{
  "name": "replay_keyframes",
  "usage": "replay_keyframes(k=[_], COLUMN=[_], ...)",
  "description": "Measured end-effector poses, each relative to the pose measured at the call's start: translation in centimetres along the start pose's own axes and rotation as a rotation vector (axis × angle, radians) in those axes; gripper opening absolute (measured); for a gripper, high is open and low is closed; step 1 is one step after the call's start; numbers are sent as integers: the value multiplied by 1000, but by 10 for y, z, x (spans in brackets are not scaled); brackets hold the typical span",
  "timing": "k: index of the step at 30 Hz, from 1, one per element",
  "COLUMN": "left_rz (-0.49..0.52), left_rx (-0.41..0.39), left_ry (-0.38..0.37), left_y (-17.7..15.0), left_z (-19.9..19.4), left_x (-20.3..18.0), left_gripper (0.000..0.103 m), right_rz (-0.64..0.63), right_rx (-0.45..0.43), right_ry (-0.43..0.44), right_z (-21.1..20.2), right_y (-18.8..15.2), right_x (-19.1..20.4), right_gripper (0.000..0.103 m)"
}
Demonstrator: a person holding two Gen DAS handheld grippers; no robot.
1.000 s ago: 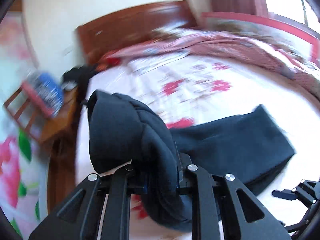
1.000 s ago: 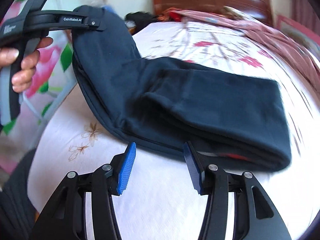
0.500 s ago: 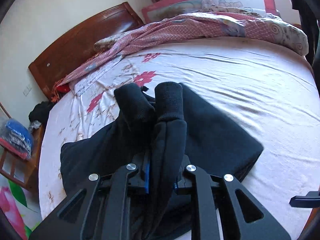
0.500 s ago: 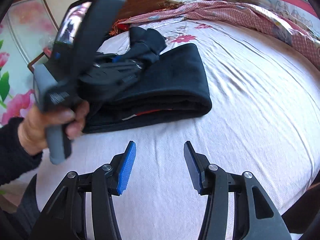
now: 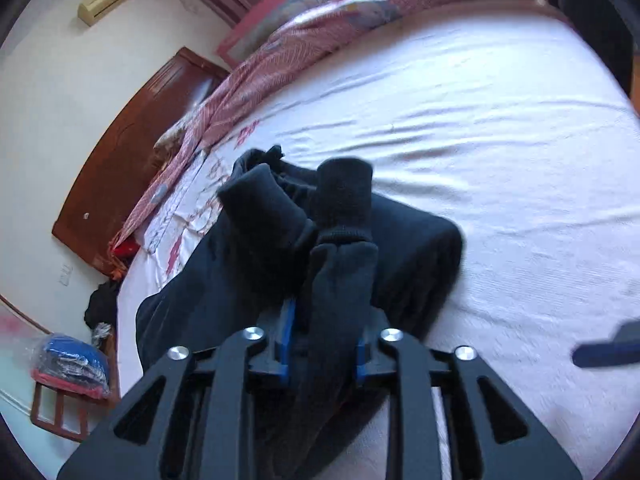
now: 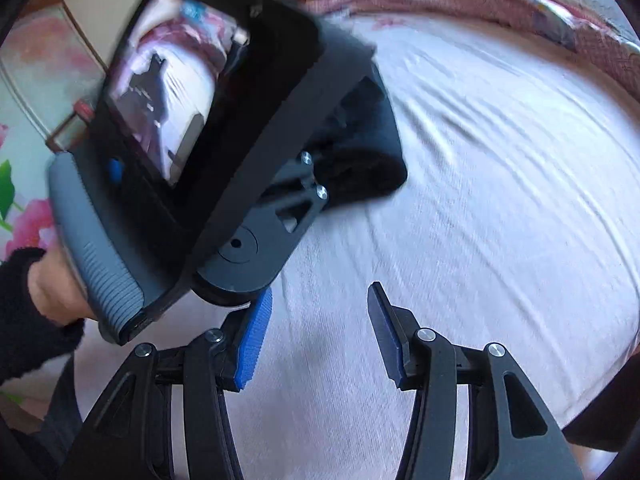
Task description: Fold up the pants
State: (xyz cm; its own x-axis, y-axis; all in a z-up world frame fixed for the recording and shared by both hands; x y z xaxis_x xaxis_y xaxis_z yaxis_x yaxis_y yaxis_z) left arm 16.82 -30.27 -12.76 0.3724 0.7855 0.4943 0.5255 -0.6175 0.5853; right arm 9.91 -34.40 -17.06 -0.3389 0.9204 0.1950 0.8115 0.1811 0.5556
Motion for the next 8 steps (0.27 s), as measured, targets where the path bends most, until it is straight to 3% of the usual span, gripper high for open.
replay_keyframes(k=[2, 4, 8], left_rz=[-49, -88, -148], left_rx=[-30, -70, -131], left_ry=[-24, -69, -63], left_y=[1, -1, -28], left_z=[-24, -51, -95], left_x=[15, 27, 69], left_gripper=[61, 68, 93], right_rz=[-10, -35, -12], right_rx=[37, 55, 30], right_ry=[12, -32, -75], right_z=[1, -3, -22], right_y=[-6, -9, 8], right_x=[4, 1, -8], right_gripper=[50, 50, 49])
Point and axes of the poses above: each gripper's, at about its wrist camera, not at the fingertips, and z roughly the way its jaws point, x to its left, y to its top, the point moved 10 cm from there along z, roughly the way its jaws point, and after that the axes turned 8 degrees about -z, right-handed, at the moved point
